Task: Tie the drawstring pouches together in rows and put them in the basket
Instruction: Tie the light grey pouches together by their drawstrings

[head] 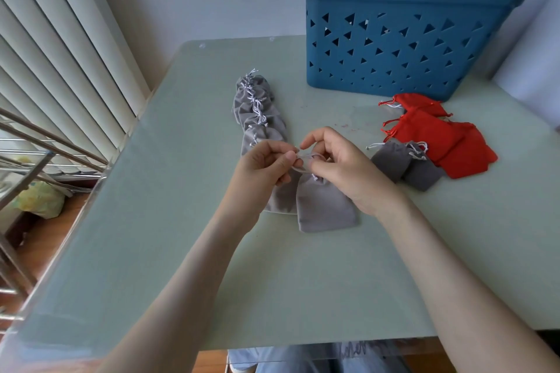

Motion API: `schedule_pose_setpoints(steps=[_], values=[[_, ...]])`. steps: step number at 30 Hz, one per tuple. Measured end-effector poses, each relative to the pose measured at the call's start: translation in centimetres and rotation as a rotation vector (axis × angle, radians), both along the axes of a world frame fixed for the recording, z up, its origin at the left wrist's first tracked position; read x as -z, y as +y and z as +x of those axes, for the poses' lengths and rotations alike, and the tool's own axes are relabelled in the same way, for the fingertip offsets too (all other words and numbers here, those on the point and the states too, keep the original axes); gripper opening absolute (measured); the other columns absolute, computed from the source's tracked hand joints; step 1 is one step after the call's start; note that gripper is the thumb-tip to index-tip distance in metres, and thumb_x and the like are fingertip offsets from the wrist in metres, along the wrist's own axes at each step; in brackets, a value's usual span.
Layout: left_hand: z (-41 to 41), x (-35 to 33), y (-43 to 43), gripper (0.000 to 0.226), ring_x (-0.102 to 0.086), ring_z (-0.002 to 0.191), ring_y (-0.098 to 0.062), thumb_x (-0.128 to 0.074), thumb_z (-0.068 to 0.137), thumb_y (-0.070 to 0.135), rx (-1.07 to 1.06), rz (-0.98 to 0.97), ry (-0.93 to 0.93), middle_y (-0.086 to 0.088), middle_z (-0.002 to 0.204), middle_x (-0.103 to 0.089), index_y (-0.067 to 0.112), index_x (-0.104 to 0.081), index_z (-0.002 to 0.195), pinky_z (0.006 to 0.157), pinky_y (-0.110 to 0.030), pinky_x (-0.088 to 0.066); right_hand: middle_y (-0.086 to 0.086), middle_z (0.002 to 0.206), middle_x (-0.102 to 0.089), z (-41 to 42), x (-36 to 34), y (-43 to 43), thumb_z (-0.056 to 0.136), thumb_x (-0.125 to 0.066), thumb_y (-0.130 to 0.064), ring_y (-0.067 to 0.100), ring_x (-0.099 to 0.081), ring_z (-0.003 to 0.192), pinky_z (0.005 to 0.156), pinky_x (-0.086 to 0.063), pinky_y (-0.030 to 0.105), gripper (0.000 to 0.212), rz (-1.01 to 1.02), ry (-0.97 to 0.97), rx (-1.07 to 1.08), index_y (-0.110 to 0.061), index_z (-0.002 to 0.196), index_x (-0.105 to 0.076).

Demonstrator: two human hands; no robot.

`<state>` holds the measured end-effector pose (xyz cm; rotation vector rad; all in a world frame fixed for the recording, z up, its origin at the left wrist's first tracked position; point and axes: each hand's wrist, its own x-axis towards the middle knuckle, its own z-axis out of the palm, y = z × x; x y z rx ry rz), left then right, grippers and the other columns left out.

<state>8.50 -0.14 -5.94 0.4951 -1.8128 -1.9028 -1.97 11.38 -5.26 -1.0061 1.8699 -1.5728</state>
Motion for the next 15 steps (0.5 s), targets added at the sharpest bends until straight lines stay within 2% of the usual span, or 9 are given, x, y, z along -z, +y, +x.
schedule_pose_setpoints(steps=[3,6,8,11,15], values=[[-0.02,0.21,0.34,0.014,-0.055,0.054,-0.001,-0.056,0.092,0.001,-0.042,-0.103,-0.025,-0.001,0.072,-0.066,0.012,-0.061,0.087,0.058,-0.013,-0.045,-0.013,0.063,-0.043,0.09,0.41,-0.21,0.089,-0.049,0.000,0.003,-0.041,0.056,0.059,-0.034,0.022,0.025,0.068,0.105,0.093,-0.023,0.088,-0.060],[-0.03,0.36,0.45,0.014,-0.055,0.054,-0.001,-0.058,0.092,0.001,-0.050,-0.159,-0.031,-0.002,0.075,-0.067,0.013,-0.061,0.085,0.059,-0.013,-0.046,-0.014,0.075,-0.053,0.16,0.57,-0.46,0.089,-0.051,-0.008,-0.005,-0.049,0.064,0.062,-0.033,0.015,0.027,0.141,0.243,0.134,-0.032,0.081,-0.062],[-0.10,0.43,0.43,0.013,-0.055,0.054,-0.002,-0.059,0.091,0.003,-0.053,-0.180,-0.041,0.002,0.074,-0.068,0.014,-0.062,0.085,0.060,-0.015,-0.047,-0.015,0.064,-0.053,0.02,0.71,-0.59,0.088,-0.053,-0.010,-0.004,-0.047,0.058,0.056,-0.031,0.014,0.024,0.166,0.248,0.151,-0.031,0.080,-0.063],[-0.10,0.39,0.54,0.013,-0.054,0.053,-0.001,-0.061,0.090,0.003,-0.056,-0.205,-0.041,0.013,0.065,-0.065,0.014,-0.062,0.084,0.060,-0.014,-0.047,-0.013,0.045,-0.044,-0.36,0.94,-0.60,0.087,-0.053,-0.011,0.004,-0.039,0.047,0.052,-0.030,0.022,0.020,0.187,0.245,0.170,-0.026,0.082,-0.066],[-0.01,0.38,0.59,0.008,-0.056,0.054,-0.002,-0.064,0.088,0.004,-0.071,-0.257,-0.043,0.008,0.066,-0.064,0.012,-0.064,0.086,0.060,-0.013,-0.046,-0.006,0.054,-0.053,-0.18,0.65,-0.38,0.082,-0.054,-0.012,0.008,-0.048,0.057,0.062,-0.038,0.029,0.021,0.144,0.179,0.182,-0.027,0.076,-0.066]])
